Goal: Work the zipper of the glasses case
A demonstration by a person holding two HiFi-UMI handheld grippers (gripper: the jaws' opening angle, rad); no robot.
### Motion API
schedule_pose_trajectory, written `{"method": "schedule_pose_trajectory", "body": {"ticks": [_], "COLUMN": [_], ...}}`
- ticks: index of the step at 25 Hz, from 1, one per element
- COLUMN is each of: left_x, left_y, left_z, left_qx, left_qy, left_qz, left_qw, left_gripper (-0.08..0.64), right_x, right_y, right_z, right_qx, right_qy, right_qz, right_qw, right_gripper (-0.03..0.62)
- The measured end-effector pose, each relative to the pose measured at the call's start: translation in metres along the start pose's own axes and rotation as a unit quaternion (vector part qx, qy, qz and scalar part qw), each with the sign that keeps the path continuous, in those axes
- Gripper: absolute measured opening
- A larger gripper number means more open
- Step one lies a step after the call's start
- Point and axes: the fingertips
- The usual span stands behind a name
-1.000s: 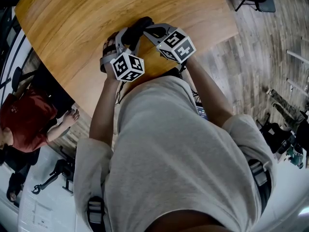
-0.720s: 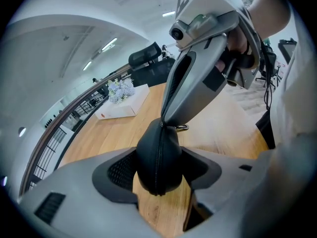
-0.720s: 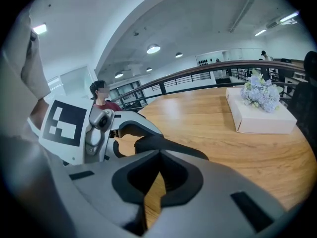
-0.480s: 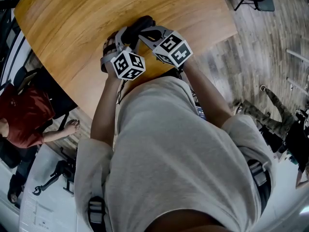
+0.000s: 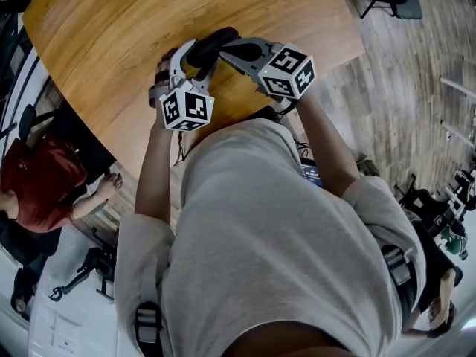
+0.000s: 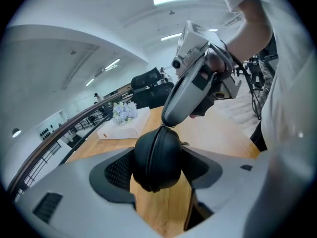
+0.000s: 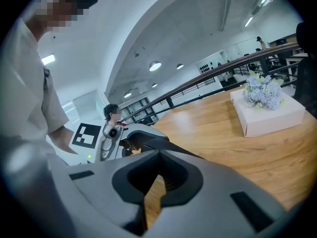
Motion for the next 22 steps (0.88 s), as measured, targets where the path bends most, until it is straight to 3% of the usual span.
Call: {"method": "schedule_pose_trajectory", "body": {"ticks": [5,9,14,18,22], "left_x": [0.010,0.017,0.011,0.006,0.006], "left_y": [0.005,0.005,-0.006,-0.008,-0.008], "left_z": [-0.011,-0.012,0.004,0.006,0.010], "left_qx": [0.046,0.039,-0.018,-0.034,-0.045], "left_qy": [-0.035,-0.047,-0.022,-0.017,-0.017], "left_qz": [0.049,0.069,0.035,0.019,0.014], "left_qw": [0.9971,0.9957,0.9990,0.9991,0.9987], "left_gripper": [0.279,0.279,0.279,0.278,0.278], "right_x": [0.001,0.011,0.004,0.001,-0.012], "right_y": [0.010,0.011,0.001,-0.003,-0.010], "right_z": [0.001,0.011,0.011,0.008,0.004], "right_qx": [0.015,-0.002,-0.008,-0.017,-0.020], "right_qy": [-0.012,-0.031,-0.027,0.001,0.017], "right_qz": [-0.027,-0.008,0.007,0.023,0.013], "right_qw": [0.999,0.999,1.000,1.000,1.000], "right_gripper": [0.025,0.025,0.025,0.025,0.025]}}
Point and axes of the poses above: the fingertips, and each gripper's own axes: y backward along the fingers, x to its right, z out of its underside, and after that the axes turned 6 degrees about y, right-handed
